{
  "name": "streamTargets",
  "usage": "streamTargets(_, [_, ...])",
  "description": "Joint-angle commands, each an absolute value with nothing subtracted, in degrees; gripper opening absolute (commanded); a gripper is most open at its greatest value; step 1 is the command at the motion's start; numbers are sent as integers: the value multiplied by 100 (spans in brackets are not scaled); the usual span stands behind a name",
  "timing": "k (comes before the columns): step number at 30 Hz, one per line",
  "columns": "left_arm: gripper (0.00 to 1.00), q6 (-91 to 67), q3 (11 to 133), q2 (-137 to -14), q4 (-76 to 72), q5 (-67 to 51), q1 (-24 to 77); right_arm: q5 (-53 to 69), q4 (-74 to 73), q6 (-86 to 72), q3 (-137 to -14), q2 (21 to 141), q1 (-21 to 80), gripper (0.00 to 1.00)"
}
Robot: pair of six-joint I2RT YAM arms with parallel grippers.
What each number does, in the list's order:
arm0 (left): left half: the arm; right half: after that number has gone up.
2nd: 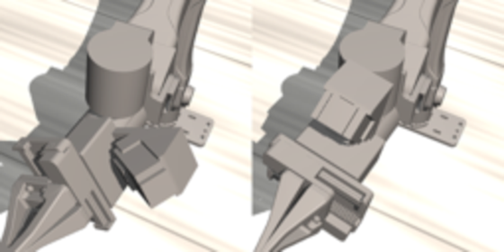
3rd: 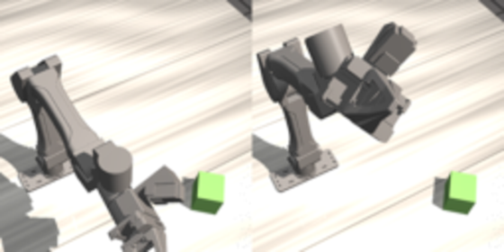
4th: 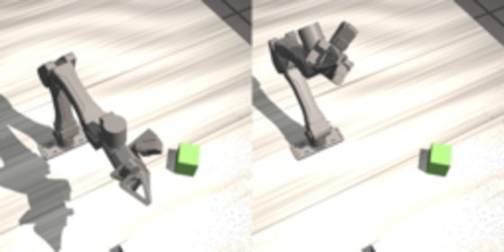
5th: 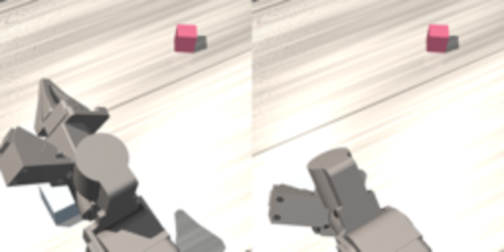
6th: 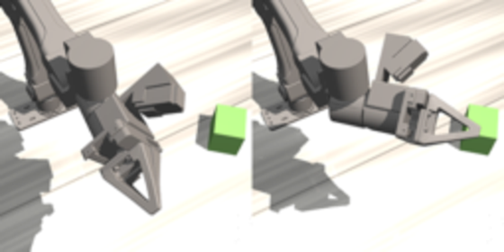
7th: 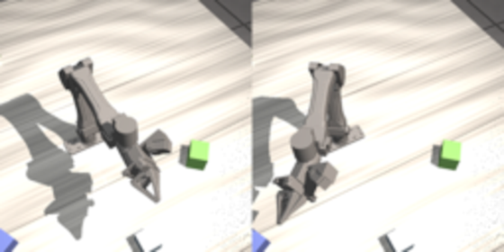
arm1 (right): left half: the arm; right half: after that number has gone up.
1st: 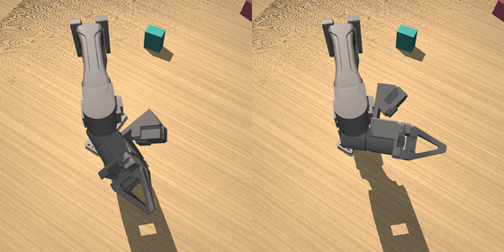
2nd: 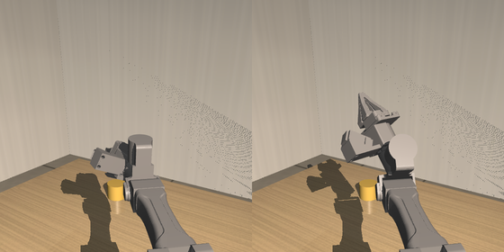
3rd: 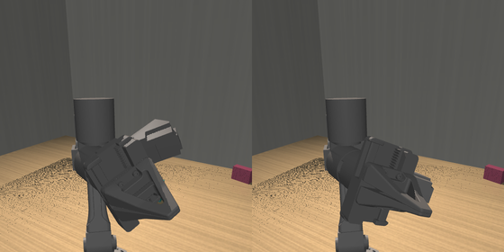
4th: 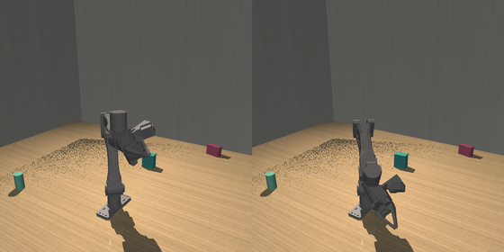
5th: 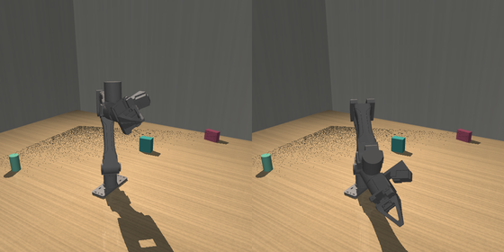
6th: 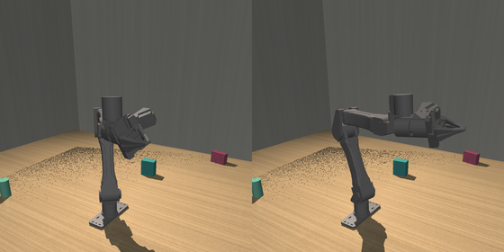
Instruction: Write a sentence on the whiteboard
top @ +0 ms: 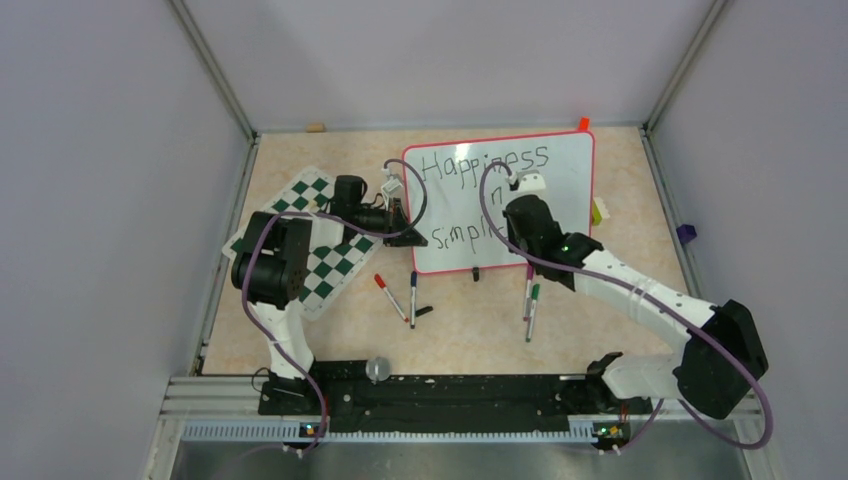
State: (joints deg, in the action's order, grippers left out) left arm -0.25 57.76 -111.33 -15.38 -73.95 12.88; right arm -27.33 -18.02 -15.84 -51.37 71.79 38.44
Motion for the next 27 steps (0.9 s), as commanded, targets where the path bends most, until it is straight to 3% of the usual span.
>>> streamTargets(1, [0,579,5581,-11349,-951,-7171,1406,-2873,-1521,-1636,-5180,7274,3779,0])
streamTargets(27, [0,587,5579,-11331,-930,-7167,1406,-2639,-1800,-1780,-4843,7173,3778,0])
